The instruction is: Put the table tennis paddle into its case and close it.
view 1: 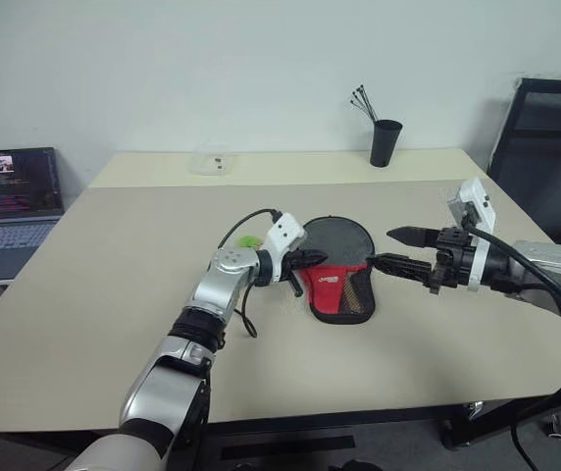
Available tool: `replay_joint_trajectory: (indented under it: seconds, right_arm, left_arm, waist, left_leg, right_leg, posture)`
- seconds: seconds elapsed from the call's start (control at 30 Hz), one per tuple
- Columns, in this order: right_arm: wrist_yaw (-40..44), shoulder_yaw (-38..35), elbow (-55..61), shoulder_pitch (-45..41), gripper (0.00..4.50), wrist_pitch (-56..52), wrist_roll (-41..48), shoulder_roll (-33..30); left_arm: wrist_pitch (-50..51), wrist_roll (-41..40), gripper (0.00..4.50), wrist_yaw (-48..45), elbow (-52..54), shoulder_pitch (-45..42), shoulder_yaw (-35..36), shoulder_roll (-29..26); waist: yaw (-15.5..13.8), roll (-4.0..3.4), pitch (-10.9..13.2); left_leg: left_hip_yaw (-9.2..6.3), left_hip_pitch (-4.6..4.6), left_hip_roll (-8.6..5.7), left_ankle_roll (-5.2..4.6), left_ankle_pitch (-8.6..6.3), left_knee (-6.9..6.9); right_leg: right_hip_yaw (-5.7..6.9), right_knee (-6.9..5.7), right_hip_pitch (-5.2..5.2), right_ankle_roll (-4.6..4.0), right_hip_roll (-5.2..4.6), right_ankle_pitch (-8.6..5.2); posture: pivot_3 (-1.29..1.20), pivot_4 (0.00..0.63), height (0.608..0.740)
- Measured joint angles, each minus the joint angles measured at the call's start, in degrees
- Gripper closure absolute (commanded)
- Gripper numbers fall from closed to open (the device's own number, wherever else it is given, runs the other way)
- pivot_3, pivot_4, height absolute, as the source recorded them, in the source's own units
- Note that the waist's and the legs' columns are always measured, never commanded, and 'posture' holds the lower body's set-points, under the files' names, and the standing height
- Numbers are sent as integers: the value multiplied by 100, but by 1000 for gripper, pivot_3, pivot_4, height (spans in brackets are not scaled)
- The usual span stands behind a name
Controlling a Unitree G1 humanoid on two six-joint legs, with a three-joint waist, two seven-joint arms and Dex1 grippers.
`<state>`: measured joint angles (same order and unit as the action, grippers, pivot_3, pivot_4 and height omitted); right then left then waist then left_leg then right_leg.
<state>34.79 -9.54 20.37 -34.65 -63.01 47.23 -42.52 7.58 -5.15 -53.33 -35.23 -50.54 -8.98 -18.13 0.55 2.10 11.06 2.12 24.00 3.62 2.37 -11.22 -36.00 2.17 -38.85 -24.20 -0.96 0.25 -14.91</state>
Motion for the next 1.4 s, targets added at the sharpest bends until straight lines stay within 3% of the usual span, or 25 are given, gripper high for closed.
replay_joint_trajectory:
  seconds: [0.27, 0.57, 0.73, 1.1, 1.2, 1.4]
  right_arm:
    - [-398, 634, -1257, 54, 0, 653, -1079, 774]
    - [-399, 1065, -3105, -646, 0, 1505, -1965, 1577]
    - [-444, 1152, -4268, -824, 0, 1790, -2521, 1762]
    - [-212, 1343, -5095, -1347, 0, 2106, -3155, 2110]
    - [-131, 1428, -5130, -1383, 590, 2116, -3305, 2134]
    - [41, 1589, -4994, -1359, 2612, 2051, -3502, 2245]
  left_arm:
    - [352, -447, 4448, -357, 1499, 1351, 537, -1015]
    - [1534, -1149, 4448, -268, 3508, 2025, 1046, -1663]
    - [1876, -1299, 4448, -182, 3866, 2237, 1294, -1952]
    - [2070, -1418, 4448, -8, 3988, 2277, 1333, -2017]
    - [2070, -1424, 4500, 6, 3990, 2276, 1333, -2051]
    - [2068, -1427, 4500, 20, 4038, 2331, 1342, -2148]
  waist:
    - [92, -1, 1]
    - [122, -2, 1]
    - [113, -3, 2]
    - [130, -3, 1]
    - [133, -3, 1]
    - [134, -2, 0]
  left_leg:
    - [1, -3, 5, 1, 1, 1]
    - [6, -9, 1, 1, 1, 1]
    - [6, -8, 3, 2, 1, 4]
    - [9, -13, 5, 1, 1, 2]
    - [7, -15, 8, 2, 1, 3]
    - [9, -18, 10, 1, 1, 3]
  right_leg:
    - [-1, -8, -1, -1, -2, 0]
    - [-4, -11, 2, -1, -13, 0]
    - [-3, -10, 0, -2, -11, 0]
    - [-7, -14, 2, -2, -12, 0]
    - [-7, -15, 2, -2, -13, 0]
    - [-9, -15, 3, -2, -13, 0]
  posture:
    - [0, 150, 740]
    - [0, 150, 740]
    - [0, 150, 740]
    - [0, 150, 740]
    - [0, 150, 740]
    - [0, 150, 740]
